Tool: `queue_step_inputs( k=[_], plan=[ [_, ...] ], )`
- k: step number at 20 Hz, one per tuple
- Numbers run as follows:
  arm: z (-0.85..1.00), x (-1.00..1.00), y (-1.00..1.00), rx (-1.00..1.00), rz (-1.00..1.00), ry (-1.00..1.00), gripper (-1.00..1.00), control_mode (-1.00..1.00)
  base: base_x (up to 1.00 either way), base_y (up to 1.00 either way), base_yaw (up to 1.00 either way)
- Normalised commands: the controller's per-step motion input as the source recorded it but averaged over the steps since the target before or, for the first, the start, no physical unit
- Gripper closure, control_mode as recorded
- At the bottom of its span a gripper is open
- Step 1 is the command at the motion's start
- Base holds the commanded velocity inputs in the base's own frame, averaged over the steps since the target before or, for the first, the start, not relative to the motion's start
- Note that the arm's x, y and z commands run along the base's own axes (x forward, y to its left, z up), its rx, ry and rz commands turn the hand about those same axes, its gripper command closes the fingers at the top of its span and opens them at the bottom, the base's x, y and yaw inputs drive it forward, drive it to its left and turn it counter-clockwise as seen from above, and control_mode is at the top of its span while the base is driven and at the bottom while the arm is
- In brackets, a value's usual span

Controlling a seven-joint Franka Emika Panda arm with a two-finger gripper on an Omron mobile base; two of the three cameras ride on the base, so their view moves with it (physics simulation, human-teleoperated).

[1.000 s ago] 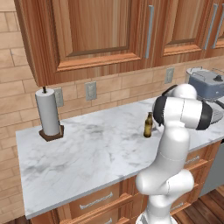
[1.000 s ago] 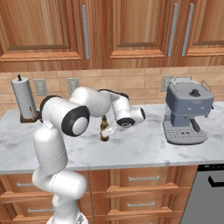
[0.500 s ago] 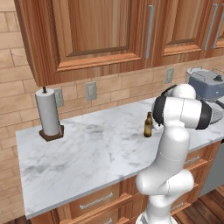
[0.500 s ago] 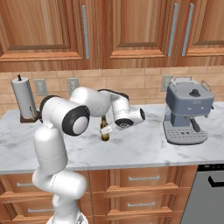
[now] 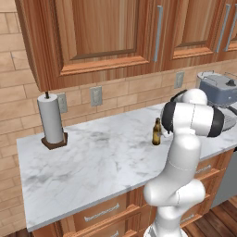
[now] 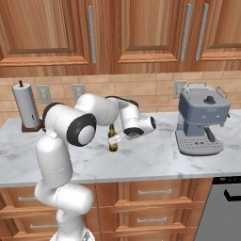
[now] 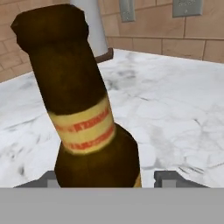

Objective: Place the drinks on the dining counter in a tight cluster.

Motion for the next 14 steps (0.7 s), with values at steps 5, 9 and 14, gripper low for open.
queue_step_inputs(
  k=[5, 9, 14],
  plan=[
    [0.0, 0.0, 0.0, 0.0, 0.0, 0.0, 1.0, -1.0, 0.0, 0.0, 0.0],
    [0.08, -0.27, -0.01, 0.01, 0.0, -0.01, 1.0, -1.0, 0.0, 0.0, 0.0],
    [0.51, -0.57, 0.0, 0.03, 0.0, -0.05, 1.0, -1.0, 0.0, 0.0, 0.0]
  ],
)
